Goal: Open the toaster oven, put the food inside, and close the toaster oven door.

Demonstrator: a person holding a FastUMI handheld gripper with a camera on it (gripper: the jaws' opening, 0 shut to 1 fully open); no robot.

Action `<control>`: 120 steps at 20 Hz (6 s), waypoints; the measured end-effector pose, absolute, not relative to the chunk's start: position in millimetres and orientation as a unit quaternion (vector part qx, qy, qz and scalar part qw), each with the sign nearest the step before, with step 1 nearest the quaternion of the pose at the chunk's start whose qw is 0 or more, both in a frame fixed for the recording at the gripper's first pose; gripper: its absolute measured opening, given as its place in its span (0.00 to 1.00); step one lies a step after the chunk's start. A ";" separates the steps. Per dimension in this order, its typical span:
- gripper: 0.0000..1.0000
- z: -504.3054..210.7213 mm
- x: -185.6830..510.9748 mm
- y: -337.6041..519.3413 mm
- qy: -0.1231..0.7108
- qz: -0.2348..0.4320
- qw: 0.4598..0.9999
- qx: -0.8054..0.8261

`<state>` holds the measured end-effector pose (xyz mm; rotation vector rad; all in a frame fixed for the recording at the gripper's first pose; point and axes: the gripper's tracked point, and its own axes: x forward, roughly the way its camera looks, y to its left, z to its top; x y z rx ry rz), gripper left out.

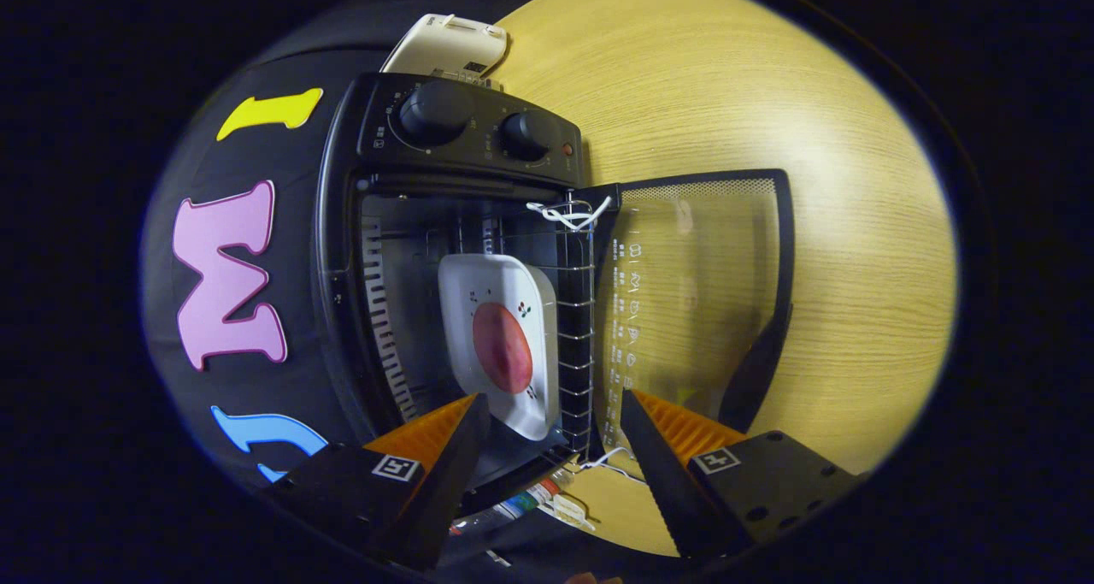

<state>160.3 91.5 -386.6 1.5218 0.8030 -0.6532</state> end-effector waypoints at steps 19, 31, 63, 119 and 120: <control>0.99 -403.1 18.6 75.6 0.486 -0.018 0.858 0.164; 0.99 -465.7 42.2 88.8 0.520 -0.009 0.854 0.027; 1.00 -309.4 89.1 81.5 0.351 -0.005 0.936 0.014; 0.99 -30.0 -21.9 -21.1 0.049 -0.042 0.998 0.015; 0.99 -30.4 -21.6 -21.0 0.050 -0.041 0.998 0.015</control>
